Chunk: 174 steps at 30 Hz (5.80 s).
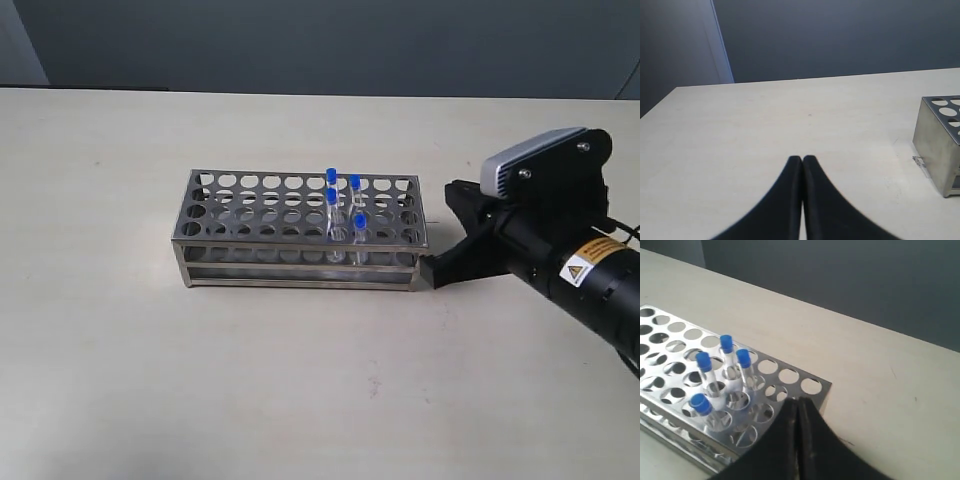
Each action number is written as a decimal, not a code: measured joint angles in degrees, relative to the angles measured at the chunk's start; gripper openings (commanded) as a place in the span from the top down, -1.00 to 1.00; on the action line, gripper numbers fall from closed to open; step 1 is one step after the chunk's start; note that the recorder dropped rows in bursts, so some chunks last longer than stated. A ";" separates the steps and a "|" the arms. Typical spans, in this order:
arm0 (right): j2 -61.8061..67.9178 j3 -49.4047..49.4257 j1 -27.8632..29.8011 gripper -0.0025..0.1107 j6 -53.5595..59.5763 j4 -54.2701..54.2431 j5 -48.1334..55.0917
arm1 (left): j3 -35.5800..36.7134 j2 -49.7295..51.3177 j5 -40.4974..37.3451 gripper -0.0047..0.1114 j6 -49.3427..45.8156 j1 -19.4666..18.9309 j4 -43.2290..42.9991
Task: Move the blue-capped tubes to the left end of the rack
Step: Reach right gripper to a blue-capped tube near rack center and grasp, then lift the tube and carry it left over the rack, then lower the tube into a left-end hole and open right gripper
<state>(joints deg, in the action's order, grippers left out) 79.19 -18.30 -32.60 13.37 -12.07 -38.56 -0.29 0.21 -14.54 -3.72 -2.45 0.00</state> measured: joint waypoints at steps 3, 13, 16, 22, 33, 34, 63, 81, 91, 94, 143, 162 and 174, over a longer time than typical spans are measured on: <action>0.00 -0.11 0.00 0.79 -1.76 5.40 -0.27 | 0.00 0.00 0.00 0.91 0.00 0.00 0.00; 1.19 -0.11 0.00 0.11 -6.44 9.42 -0.77 | 0.00 0.00 0.00 0.91 0.00 0.00 0.00; 5.76 -0.20 0.00 0.11 -8.63 12.44 -7.04 | 0.00 0.00 0.00 0.91 0.00 0.00 0.00; 16.79 -0.23 -0.11 0.11 -10.20 17.58 -19.88 | 0.00 0.00 0.00 0.91 0.00 0.00 0.00; 24.24 -8.88 -0.11 0.11 -11.14 21.08 -19.01 | 0.00 0.00 0.00 0.91 0.00 0.00 0.00; 24.49 -9.81 -0.11 0.11 -11.25 21.23 -17.84 | 0.00 0.00 0.00 0.91 0.00 0.00 0.00; 25.88 -11.63 -0.11 0.95 -12.04 21.28 -10.60 | 0.00 0.00 0.00 0.91 0.00 0.00 0.00; 11.38 -11.63 -0.11 0.96 -12.04 21.28 -0.01 | 0.00 0.00 0.00 0.91 0.00 0.00 0.00; -6.40 -11.63 -0.11 0.96 -16.74 24.25 13.28 | 0.00 0.00 0.00 0.91 0.00 0.00 0.00; -10.38 -11.63 -0.11 0.96 -20.20 27.60 13.77 | 0.00 0.00 0.00 0.91 0.00 0.00 0.00; 40.67 -63.06 -7.00 0.96 -48.37 60.09 18.69 | 0.00 0.00 0.00 0.91 0.00 0.00 0.00; 42.54 -63.17 -7.97 0.29 -51.51 61.41 22.12 | 0.00 0.00 0.00 0.91 0.00 0.00 0.00; 33.50 -63.17 -8.07 0.29 -50.32 61.55 34.95 | 0.00 0.00 0.00 0.91 0.00 0.00 0.00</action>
<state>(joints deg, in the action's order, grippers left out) 112.69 -81.47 -40.68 -36.95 49.48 -3.61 -0.29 0.21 -14.54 -3.72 -2.45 0.00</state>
